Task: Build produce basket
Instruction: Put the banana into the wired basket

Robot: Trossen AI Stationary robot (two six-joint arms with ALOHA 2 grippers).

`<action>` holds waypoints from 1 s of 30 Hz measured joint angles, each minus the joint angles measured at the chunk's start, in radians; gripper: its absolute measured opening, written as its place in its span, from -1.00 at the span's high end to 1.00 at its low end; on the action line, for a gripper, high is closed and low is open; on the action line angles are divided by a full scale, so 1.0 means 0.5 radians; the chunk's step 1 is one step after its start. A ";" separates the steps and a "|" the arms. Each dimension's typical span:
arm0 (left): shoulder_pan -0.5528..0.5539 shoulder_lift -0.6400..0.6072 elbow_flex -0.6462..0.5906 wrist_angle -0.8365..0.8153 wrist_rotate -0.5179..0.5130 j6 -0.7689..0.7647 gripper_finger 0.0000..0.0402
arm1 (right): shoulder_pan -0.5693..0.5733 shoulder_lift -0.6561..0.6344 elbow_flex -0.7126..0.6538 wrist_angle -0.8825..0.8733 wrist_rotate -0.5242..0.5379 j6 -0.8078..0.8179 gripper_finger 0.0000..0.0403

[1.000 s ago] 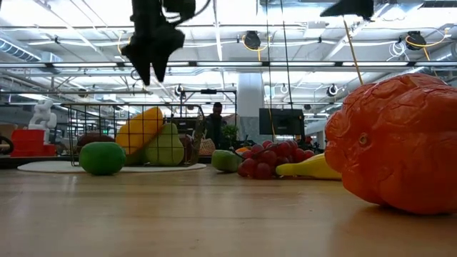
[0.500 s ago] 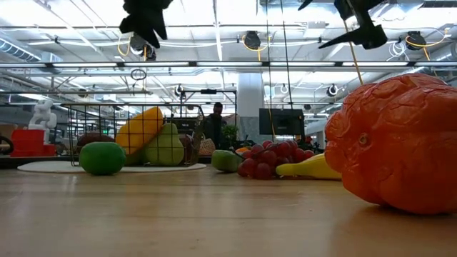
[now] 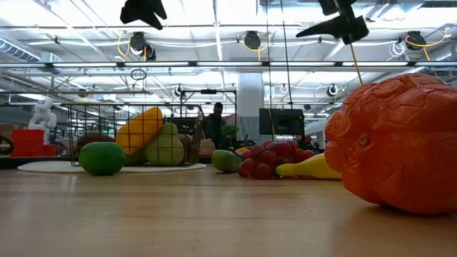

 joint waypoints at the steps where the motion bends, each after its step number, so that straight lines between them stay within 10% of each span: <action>1: 0.000 0.001 0.000 0.000 0.000 0.014 0.21 | 0.015 0.025 0.019 -0.030 -0.013 0.002 -0.81; 16: 0.002 0.005 0.000 0.009 0.000 -0.021 0.21 | 0.303 0.401 0.050 -0.569 -0.855 0.489 -0.68; 30: -0.001 0.006 -0.001 -0.013 0.003 0.004 0.21 | 0.701 0.772 0.050 -0.523 -0.812 0.977 -0.68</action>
